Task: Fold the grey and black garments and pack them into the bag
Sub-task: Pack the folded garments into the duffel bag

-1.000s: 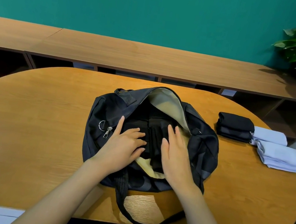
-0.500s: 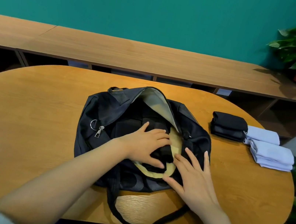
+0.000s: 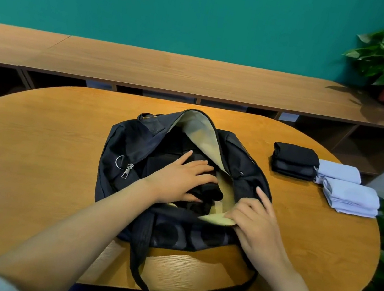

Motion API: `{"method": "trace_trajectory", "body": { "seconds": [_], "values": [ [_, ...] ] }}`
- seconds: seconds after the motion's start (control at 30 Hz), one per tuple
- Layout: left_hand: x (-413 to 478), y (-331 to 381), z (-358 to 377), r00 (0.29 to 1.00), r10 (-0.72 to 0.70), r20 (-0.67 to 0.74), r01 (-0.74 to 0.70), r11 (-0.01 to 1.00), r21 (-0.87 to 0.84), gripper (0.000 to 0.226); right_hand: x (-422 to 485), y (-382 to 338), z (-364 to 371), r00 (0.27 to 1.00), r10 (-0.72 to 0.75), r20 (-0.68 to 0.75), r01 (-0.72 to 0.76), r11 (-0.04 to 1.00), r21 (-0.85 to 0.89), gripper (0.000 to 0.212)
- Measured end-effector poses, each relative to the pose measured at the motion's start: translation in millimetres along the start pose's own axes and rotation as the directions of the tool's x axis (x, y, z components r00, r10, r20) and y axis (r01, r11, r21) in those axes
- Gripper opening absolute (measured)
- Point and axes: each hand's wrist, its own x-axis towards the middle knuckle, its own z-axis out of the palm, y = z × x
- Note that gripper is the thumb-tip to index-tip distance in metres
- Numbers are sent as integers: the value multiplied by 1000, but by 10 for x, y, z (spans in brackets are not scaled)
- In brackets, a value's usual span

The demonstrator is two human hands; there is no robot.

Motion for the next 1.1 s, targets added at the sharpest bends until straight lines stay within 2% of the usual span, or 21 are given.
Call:
{"method": "trace_trajectory", "body": {
  "seconds": [0.1, 0.17, 0.23, 0.3, 0.37, 0.47, 0.57, 0.67, 0.83, 1.0, 1.07, 1.1],
  "values": [
    [-19, 28, 18, 999, 42, 8, -43, 999, 2, 61, -131, 44, -88, 995, 17, 93, -16, 1000, -3, 22],
    [-5, 62, -50, 999, 18, 45, -15, 997, -81, 63, -184, 62, -58, 978, 44, 202, -44, 999, -6, 33],
    [52, 72, -139, 999, -20, 34, 24, 992, -125, 65, -174, 81, -27, 970, 77, 230, -78, 997, -7, 44],
    [155, 91, -194, 999, 15, -28, -14, 1000, 20, 67, -121, 97, -4, 965, 99, 243, -90, 995, -48, 48],
    [280, 148, -202, 996, 74, -45, -67, 989, 131, 58, -71, 126, 59, 948, 119, 297, -93, 991, -100, 55],
    [411, 244, -124, 985, 151, 84, -159, 983, 92, 57, -53, 146, 209, 913, 150, 379, -91, 982, -167, 57],
    [361, 248, -94, 968, 66, 243, -62, 998, -23, 49, -99, 157, 300, 918, 190, 349, -138, 976, -169, 53],
    [204, 123, -154, 947, -37, 320, 70, 993, -95, 42, -152, 162, 350, 931, 210, 299, -175, 974, -142, 49],
    [-169, -76, -182, 957, -88, 276, 132, 981, -144, 42, -161, 153, 359, 930, 256, 264, -235, 966, -107, 47],
    [-176, 51, -187, 958, -114, 262, 164, 970, -179, 45, -72, 129, 293, 927, 177, 331, -146, 982, -118, 43],
    [-194, 60, -174, 966, -140, 218, 188, 957, -221, 42, -79, 128, 263, 930, 188, 316, -161, 981, -111, 34],
    [-201, 60, -167, 968, -150, 203, 196, 953, -231, 42, -74, 126, 233, 924, 211, 320, -187, 977, -104, 38]
  ]
}}
